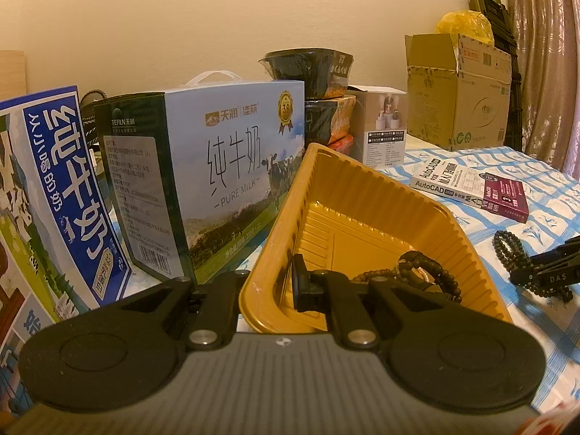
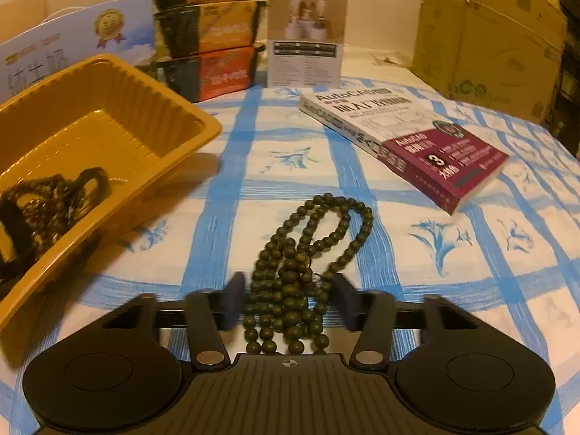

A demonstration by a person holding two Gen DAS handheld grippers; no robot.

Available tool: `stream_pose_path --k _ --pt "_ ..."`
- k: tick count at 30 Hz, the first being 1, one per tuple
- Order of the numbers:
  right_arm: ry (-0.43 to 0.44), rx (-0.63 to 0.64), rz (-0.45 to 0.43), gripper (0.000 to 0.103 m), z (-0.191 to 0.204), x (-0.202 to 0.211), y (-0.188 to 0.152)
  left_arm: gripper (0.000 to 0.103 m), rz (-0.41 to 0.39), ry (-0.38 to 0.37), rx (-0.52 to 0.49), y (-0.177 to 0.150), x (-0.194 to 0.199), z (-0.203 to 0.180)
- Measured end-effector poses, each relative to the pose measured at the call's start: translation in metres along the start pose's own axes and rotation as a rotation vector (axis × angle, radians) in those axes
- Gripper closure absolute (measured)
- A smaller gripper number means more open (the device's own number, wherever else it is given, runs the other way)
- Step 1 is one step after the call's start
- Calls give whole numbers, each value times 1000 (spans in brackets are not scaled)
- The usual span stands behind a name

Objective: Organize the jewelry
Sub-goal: 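Lower the right tool onto the long green bead necklace and grasp it, then lift the green bead necklace up and carry it over the orange tray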

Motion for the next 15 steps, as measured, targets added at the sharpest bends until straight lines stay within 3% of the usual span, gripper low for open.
stream_pose_path --k 2,7,10,15 --pt "9 13 2 80 2 1 0 93 1 0 1 0 0 0" --pt "34 33 8 84 5 7 -5 93 0 0 -1 0 0 0" --pt "59 14 -1 92 5 14 -7 93 1 0 0 0 0 0" --pt "54 23 5 94 8 28 -5 93 1 -1 1 0 0 0"
Point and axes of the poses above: each gripper's, at about its wrist camera, not at the fingertips, and x roughly against the way its jaws point, z to its left, y to its top, the point moved 7 cm from there along -x, roughly the way its jaws point, and after that the axes turned 11 degrees about y, right-handed, at the moved point
